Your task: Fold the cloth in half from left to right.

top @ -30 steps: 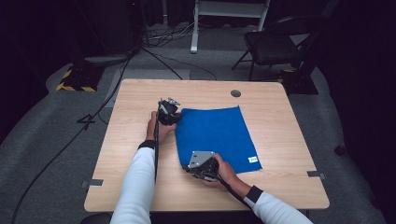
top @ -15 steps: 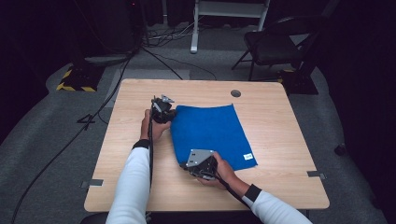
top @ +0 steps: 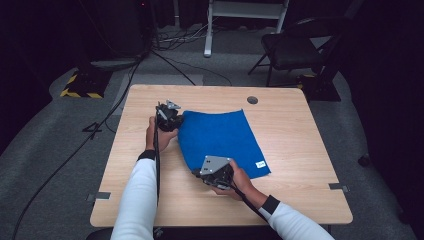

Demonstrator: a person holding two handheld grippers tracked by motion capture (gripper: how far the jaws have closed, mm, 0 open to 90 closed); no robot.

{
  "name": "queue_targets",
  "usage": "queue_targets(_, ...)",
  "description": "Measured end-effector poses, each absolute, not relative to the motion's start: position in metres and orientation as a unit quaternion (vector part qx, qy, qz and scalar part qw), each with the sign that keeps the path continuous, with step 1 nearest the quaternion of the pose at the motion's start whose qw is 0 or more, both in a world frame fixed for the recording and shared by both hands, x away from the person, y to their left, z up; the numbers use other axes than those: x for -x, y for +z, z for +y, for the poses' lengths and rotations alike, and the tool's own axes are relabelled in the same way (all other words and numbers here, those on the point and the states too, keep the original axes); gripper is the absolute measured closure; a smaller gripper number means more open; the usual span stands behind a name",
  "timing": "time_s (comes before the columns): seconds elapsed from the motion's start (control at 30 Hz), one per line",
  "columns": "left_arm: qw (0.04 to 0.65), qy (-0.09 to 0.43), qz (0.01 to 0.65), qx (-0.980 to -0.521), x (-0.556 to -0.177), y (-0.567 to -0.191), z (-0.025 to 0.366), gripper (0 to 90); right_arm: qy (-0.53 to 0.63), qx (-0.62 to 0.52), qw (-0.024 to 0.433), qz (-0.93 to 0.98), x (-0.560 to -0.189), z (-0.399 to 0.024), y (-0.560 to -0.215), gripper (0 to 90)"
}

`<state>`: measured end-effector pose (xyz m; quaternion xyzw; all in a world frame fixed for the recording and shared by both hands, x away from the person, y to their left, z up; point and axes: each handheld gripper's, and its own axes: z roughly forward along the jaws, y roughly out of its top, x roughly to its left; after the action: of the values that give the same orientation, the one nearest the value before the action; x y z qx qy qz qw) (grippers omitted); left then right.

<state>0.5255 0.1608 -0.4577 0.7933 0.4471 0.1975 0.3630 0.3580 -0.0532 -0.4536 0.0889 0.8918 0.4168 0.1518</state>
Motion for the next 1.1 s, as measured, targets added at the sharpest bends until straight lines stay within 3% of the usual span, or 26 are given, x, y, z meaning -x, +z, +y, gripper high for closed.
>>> queue_targets(0.57,0.366,0.203,0.437,-0.796,-0.538,-0.438,0.117,83.7,0.430,-0.140,0.183,0.873,-0.369,-0.110,-0.431,88.2)
queue_targets(1.1,0.348,0.209,0.406,-0.819,-0.547,-0.431,0.047,82.5,0.423,-0.190,0.201,0.863,-0.370,-0.165,-0.432,88.2)
